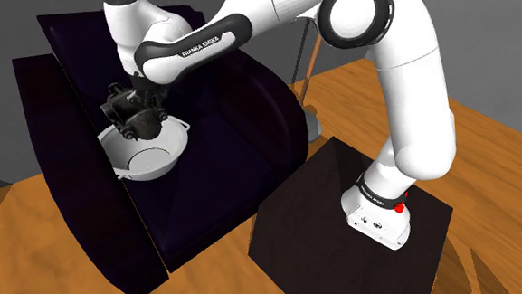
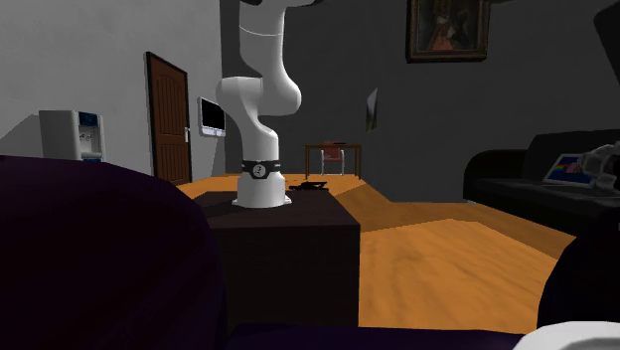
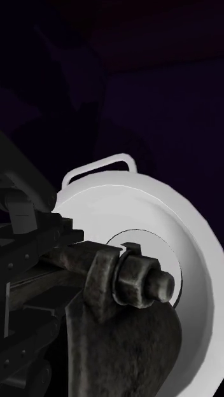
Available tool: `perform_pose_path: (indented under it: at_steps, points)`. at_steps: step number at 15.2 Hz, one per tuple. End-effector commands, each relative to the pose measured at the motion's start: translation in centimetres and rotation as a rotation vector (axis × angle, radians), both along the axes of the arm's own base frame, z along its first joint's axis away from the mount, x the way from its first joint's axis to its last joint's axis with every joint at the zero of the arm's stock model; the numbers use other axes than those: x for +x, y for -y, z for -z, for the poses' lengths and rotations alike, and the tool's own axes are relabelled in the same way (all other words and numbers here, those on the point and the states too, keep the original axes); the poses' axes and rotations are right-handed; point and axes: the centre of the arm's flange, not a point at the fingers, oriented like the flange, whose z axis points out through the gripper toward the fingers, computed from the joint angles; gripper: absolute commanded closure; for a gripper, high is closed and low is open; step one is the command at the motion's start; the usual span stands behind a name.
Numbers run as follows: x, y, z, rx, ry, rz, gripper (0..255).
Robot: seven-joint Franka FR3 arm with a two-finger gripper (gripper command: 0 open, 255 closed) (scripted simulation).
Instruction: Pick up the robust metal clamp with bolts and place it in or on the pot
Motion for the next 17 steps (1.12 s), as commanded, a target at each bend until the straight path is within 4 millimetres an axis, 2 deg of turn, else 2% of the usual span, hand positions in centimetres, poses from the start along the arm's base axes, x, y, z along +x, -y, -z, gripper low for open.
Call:
perform_pose_path:
  at_steps: [1,15,17]
  points:
    - [0.7,-0.5,0.4,0.001,0.004,0.001,255]
    - [0.7,-0.5,8.2,0.001,0.004,0.001,255]
    - [0.7,-0.5,8.2,0.001,0.004,0.001,255]
